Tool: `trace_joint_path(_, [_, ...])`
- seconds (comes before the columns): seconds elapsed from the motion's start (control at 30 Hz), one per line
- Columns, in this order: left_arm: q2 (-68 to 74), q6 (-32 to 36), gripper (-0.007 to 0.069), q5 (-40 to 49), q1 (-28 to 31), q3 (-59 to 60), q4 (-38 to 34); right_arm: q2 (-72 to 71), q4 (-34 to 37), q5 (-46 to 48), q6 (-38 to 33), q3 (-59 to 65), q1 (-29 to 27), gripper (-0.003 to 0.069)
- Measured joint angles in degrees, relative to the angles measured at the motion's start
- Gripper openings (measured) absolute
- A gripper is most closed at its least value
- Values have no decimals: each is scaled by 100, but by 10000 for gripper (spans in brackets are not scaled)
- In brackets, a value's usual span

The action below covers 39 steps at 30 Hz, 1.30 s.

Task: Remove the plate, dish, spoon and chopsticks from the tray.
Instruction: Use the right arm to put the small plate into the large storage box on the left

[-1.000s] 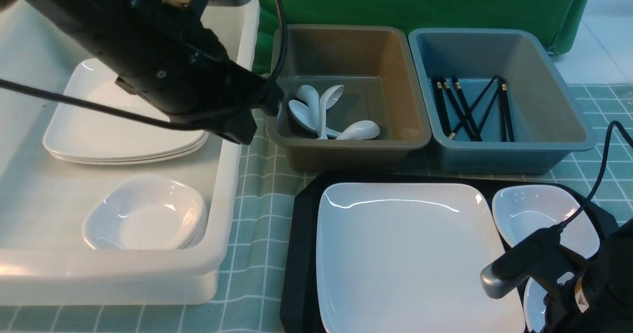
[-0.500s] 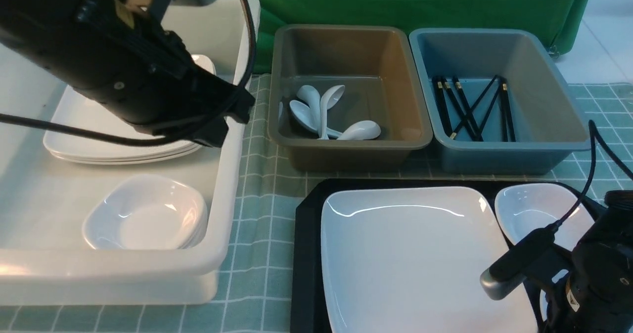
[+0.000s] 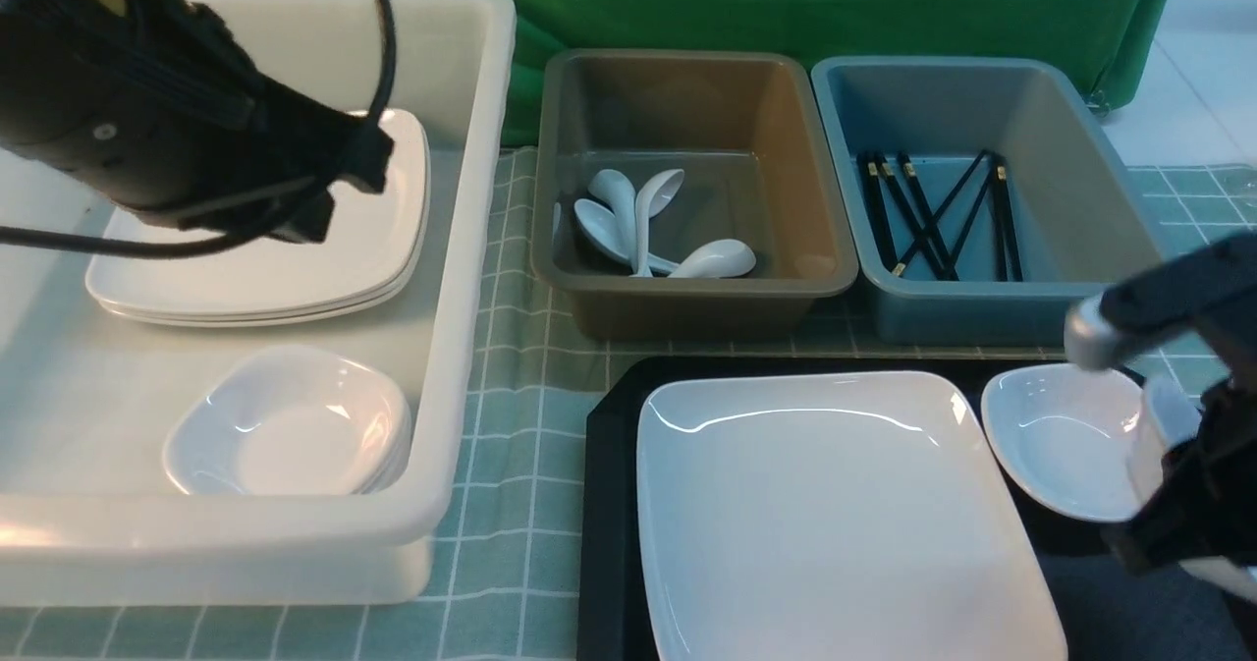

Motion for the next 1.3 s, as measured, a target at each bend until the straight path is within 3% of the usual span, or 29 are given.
trace_joint_path(0.2, [-315, 84, 10, -18, 1146, 612, -198, 373, 810, -176, -614, -1356, 0, 61])
trace_joint_path(0.23, [-520, 224, 10, -84, 1560, 814, -382, 678, 1251, -194, -937, -1885, 7, 61])
trace_joint_path(0.27, [-542, 238, 10, -97, 1560, 837, -405, 722, 1366, -202, -1027, -2022, 13, 61])
trace_joint_path(0.33, [-838, 370, 10, -268, 2063, 1058, -717, 1403, 1918, -273, -1489, -2958, 213, 61])
trace_joint_path(0.47, [-1174, 630, 10, -380, 2506, 1114, -1091, 2515, 2136, -337, -1737, -4322, 756, 61])
trace_joint_path(0.6, [-1525, 731, 10, -398, 2681, 1114, -1216, 4007, 2199, -298, -1897, -6006, 1516, 61])
trace_joint_path(0.83, [-1802, 720, 10, -475, 2681, 1114, -1250, 5794, 2258, -232, -2035, -7853, 2352, 61])
trace_joint_path(1.3, [-1808, 407, 10, -479, 2681, 1119, -902, 6889, 2205, -209, -2246, -8222, 2770, 87])
